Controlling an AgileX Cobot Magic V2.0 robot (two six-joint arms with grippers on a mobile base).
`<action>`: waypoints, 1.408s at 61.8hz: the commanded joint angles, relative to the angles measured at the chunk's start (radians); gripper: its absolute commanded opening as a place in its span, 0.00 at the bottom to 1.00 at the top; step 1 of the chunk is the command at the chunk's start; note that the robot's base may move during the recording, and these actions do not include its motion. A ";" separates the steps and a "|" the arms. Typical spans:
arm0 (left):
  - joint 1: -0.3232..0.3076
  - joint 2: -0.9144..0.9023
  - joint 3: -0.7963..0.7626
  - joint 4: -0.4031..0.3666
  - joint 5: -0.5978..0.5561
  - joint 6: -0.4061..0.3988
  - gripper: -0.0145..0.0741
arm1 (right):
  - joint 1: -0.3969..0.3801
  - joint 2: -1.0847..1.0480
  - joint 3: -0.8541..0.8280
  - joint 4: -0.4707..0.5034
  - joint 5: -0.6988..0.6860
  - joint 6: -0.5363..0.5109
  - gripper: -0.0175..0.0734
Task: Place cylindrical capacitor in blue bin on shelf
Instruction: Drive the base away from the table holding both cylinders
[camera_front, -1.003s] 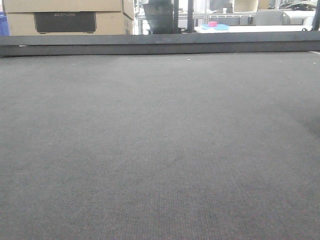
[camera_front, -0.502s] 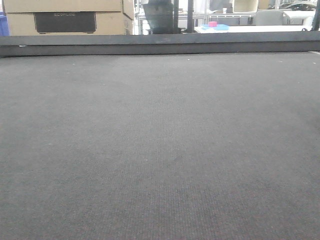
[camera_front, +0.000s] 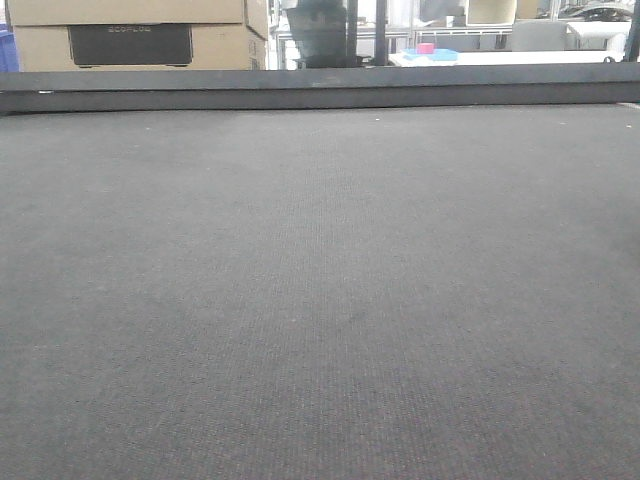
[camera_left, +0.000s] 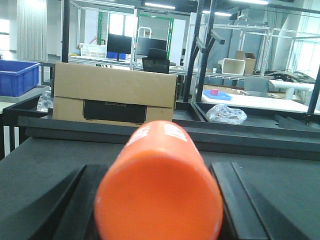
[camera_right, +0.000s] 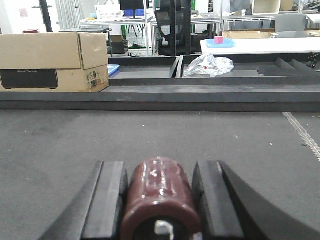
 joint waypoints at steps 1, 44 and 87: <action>-0.006 -0.003 0.002 -0.006 -0.019 0.000 0.04 | -0.001 -0.007 -0.002 -0.007 -0.030 -0.001 0.01; -0.006 -0.003 0.002 -0.006 -0.019 0.000 0.04 | -0.001 -0.007 -0.002 -0.007 -0.030 -0.001 0.01; -0.006 -0.003 0.002 -0.006 -0.019 0.000 0.04 | -0.001 -0.007 -0.002 -0.007 -0.030 -0.001 0.01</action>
